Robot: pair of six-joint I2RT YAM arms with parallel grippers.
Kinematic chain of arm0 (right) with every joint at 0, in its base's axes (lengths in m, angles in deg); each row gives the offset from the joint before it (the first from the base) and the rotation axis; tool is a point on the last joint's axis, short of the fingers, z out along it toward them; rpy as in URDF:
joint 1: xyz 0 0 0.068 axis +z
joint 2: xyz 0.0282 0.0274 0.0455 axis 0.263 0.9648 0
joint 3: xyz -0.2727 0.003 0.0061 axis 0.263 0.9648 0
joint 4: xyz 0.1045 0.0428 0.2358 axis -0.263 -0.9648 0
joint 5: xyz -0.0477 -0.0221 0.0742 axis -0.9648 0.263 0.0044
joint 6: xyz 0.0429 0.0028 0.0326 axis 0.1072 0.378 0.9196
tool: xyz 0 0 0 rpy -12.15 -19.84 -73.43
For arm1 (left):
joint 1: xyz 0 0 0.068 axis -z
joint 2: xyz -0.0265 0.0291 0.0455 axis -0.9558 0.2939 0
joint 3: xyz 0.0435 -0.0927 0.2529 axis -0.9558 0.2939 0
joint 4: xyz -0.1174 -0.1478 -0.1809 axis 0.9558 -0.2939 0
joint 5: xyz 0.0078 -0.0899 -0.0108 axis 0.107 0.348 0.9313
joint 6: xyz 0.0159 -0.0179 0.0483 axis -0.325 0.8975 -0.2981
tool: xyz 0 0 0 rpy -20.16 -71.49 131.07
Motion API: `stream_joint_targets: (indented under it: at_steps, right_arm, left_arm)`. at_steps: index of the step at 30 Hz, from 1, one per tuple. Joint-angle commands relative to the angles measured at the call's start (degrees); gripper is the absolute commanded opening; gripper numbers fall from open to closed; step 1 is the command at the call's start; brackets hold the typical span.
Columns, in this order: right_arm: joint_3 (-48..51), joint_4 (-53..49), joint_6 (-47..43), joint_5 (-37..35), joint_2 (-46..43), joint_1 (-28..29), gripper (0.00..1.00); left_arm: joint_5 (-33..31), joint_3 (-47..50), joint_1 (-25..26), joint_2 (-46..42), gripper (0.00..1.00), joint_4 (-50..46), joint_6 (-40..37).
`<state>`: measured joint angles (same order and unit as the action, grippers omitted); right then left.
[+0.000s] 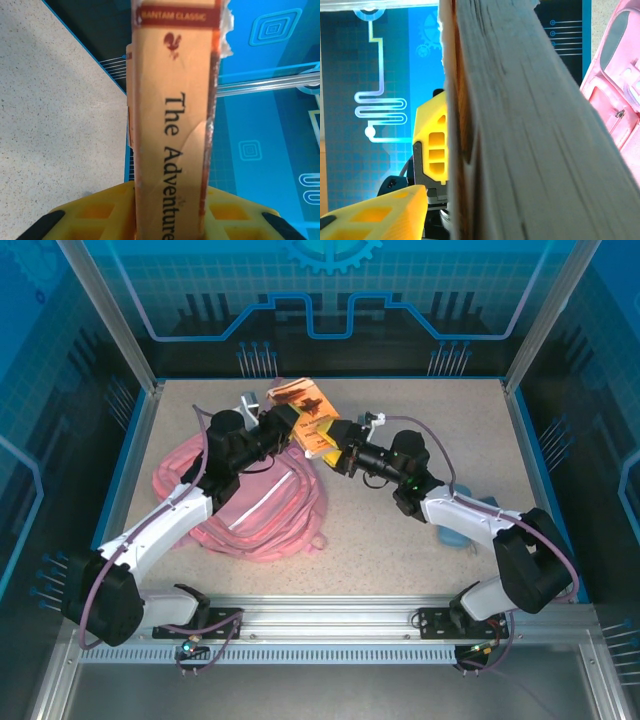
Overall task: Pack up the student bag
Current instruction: Pass the book.
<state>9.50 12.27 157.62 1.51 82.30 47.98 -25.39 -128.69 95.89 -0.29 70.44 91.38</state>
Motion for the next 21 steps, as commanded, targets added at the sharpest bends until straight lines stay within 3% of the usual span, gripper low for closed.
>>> stream_joint_targets:
  at_steps: [1,4,7,10,13,21]
  right_arm:
    - [-0.89,-0.07,-0.78,-0.48,-1.03,0.49,0.47]
    - [-1.33,-4.0,-2.8,-0.16,-1.86,-0.05,0.33]
    - [-1.94,-10.62,-7.11,0.46,-3.49,-1.13,0.24]
    - [-2.34,-20.76,-12.71,0.76,-6.2,-3.15,0.21]
    - [-1.98,-30.21,-18.37,1.1,-9.5,-6.37,0.2]
    - [-1.69,-51.47,-32.1,-0.22,-17.29,-14.72,0.19]
  left_arm:
    - [-1.41,0.49,-0.26,-2.07,0.32,3.7,0.31]
    - [-1.84,1.18,-0.34,-2.5,0.4,2.42,-0.23]
    - [-1.85,2.32,-0.83,-3.63,0.6,-1.84,-1.97]
    - [-1.85,4.03,-1.82,-5.7,0.8,-10.17,-7.51]
    - [-2.89,6.25,-2.97,-7.68,0.91,-20.42,-15.78]
    - [-3.24,3.19,-3.74,-7.25,0.95,-44.93,-40.18]
